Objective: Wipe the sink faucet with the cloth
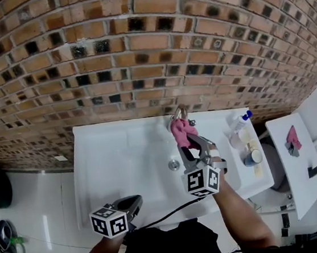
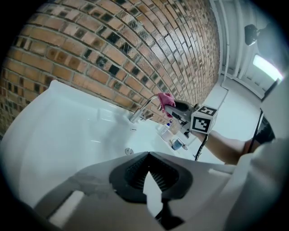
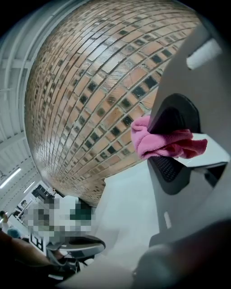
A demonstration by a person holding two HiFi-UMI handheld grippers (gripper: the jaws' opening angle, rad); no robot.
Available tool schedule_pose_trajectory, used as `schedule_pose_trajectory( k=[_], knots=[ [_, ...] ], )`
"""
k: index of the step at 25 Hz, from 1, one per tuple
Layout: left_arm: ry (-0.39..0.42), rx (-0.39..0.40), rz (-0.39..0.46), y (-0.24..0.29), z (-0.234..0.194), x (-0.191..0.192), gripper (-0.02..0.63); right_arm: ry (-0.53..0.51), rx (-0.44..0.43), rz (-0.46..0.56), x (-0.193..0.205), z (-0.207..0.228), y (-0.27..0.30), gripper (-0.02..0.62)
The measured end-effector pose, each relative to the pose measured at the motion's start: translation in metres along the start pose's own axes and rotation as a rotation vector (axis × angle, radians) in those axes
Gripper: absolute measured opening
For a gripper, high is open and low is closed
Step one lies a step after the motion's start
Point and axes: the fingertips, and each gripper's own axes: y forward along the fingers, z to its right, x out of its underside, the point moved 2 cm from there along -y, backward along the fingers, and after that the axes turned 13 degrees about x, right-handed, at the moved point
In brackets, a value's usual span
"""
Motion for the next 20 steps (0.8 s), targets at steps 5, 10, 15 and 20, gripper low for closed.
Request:
schedule_pose_trajectory(
  k=[5,10,15,20],
  knots=[
    [0.001,0.01,-0.011,0.003,-0.001,0.001,0.006,0.021,-0.024,-0.03,0.009,-0.008,-0.006,0.146],
    [0.008,0.014,-0.017,0.005,-0.002,0.0,0.006,0.034,-0.05,-0.057,0.015,-0.017,-0.008,0.146],
    [0.035,-0.01,0.012,0.004,0.003,-0.002,0.006,0.15,-0.158,-0.121,0.03,-0.033,-0.013,0.146],
    [0.034,-0.042,0.062,0.004,0.014,-0.001,0.006,0.251,-0.262,-0.162,0.044,-0.042,-0.028,0.146]
  ],
)
